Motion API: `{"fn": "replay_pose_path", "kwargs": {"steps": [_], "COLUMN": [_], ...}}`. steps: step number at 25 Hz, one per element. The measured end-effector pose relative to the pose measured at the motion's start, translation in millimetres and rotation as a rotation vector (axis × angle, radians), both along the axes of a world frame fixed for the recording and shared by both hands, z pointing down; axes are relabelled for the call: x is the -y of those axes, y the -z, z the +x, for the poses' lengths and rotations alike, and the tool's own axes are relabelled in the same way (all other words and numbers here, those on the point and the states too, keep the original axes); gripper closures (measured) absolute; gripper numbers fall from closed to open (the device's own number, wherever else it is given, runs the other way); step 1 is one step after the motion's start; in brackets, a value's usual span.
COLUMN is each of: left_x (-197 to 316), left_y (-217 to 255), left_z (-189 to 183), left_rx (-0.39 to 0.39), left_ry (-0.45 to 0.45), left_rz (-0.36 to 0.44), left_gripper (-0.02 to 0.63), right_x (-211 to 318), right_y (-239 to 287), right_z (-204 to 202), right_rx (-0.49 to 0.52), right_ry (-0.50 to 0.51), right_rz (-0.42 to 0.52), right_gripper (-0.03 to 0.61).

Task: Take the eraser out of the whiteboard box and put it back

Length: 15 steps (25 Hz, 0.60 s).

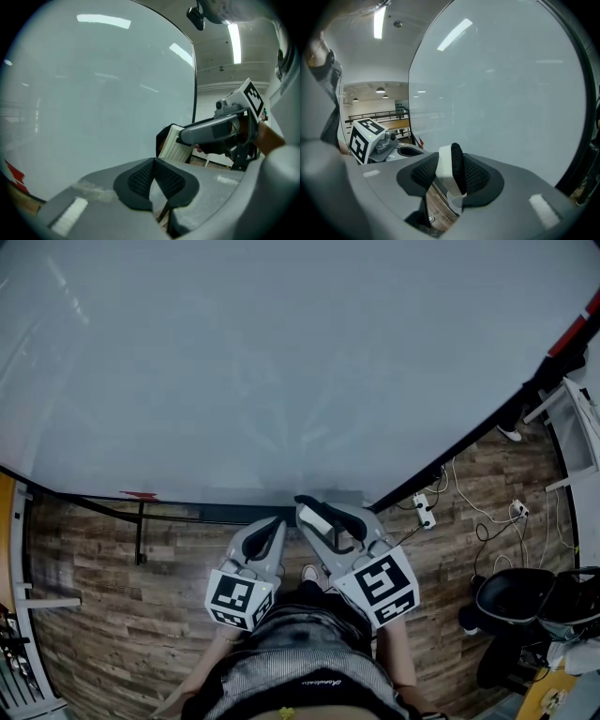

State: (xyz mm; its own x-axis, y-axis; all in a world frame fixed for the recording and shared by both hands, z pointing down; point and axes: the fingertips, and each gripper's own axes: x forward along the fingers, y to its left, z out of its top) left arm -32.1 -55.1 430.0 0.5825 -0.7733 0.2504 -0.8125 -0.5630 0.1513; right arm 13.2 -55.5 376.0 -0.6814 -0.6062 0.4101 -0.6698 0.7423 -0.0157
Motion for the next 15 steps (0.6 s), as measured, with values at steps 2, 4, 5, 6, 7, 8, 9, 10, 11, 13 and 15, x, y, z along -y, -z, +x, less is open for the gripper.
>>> {"fn": "replay_pose_path", "kwargs": {"steps": [2,4,5,6,7,8,9,10,11,13,15], "left_x": [-0.6,-1.6,-2.2,-2.6,-3.0,-3.3,-3.6,-3.8,-4.0,-4.4,-5.4], "left_y": [-0.5,-0.1,0.4,0.9,1.3,1.6,1.5,1.1,0.5,-0.1,-1.5], "left_z": [-0.3,-0.4,0.0,0.6,1.3,2.2,2.8,3.2,3.2,2.2,-0.1], "left_rx": [0.002,0.003,0.003,0.002,0.002,0.002,0.002,0.002,0.003,0.005,0.012], "left_ry": [0.0,0.0,-0.001,-0.003,-0.005,-0.007,-0.009,-0.01,-0.009,-0.008,-0.007], "left_rz": [-0.002,-0.002,-0.001,0.0,0.001,0.001,0.0,-0.002,-0.003,-0.001,0.0], "left_gripper": [0.612,0.612,0.612,0.612,0.612,0.612,0.612,0.612,0.612,0.612,0.612], "right_x": [-0.7,-1.8,-2.1,-2.3,-2.3,-2.3,-2.2,-1.9,-1.5,-0.8,-0.4], "right_y": [0.0,0.2,0.1,-0.2,-0.5,-0.9,-1.4,-2.1,-3.2,-5.7,-8.1], "right_z": [-0.7,-1.3,-1.4,-1.3,-1.1,-0.8,-0.4,-0.2,-0.1,-0.5,-1.2], "right_rx": [0.0,0.002,0.002,0.0,-0.001,-0.004,-0.006,-0.007,-0.008,-0.01,-0.018], "right_ry": [0.002,0.003,0.003,0.003,0.003,0.003,0.003,0.003,0.003,0.004,0.006], "right_rz": [0.0,0.0,0.0,-0.001,-0.001,-0.001,-0.001,-0.001,-0.001,-0.003,-0.004], "right_gripper": [0.414,0.414,0.414,0.414,0.414,0.414,0.414,0.414,0.414,0.414,0.414]}}
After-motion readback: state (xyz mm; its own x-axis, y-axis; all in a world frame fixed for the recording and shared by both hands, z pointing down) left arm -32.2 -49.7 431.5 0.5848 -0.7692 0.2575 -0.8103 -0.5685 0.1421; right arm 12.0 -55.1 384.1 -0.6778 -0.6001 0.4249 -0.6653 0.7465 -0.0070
